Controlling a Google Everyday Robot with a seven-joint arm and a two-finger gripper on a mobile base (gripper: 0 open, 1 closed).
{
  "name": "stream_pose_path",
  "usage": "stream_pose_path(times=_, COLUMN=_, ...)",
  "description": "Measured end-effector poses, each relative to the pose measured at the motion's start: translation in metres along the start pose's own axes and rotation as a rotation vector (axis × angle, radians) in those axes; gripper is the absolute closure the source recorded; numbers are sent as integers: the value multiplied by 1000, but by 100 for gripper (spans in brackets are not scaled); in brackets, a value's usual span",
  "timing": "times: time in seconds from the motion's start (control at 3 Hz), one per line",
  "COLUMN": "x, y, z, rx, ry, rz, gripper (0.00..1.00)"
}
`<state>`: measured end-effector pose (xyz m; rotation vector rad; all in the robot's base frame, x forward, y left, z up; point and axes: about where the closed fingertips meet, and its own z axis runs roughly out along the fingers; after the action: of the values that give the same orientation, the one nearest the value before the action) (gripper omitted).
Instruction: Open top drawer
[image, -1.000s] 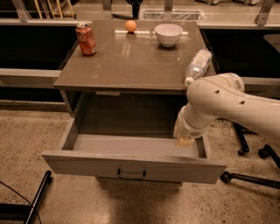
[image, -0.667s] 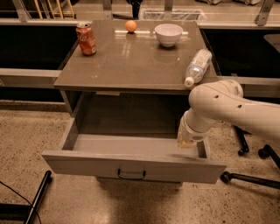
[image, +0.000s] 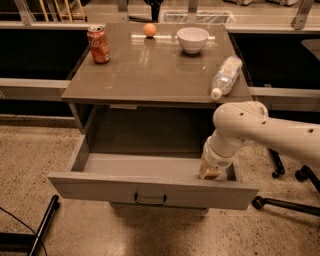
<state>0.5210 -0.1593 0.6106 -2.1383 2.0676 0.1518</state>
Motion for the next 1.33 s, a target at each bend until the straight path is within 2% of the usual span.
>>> stream_pose_path(times=0.33, x=0, y=1, z=2, rx=-7, ry=-2, rz=-1, gripper=53)
stream_pose_path(times=0.67, x=0, y=1, z=2, rx=-7, ry=-2, rz=-1, gripper=22)
stream_pose_path(times=1.0, x=0, y=1, z=2, rx=-7, ry=-2, rz=-2, gripper=0)
stream_pose_path(times=1.33, x=0, y=1, z=2, rx=-7, ry=-2, rz=-2, gripper=0)
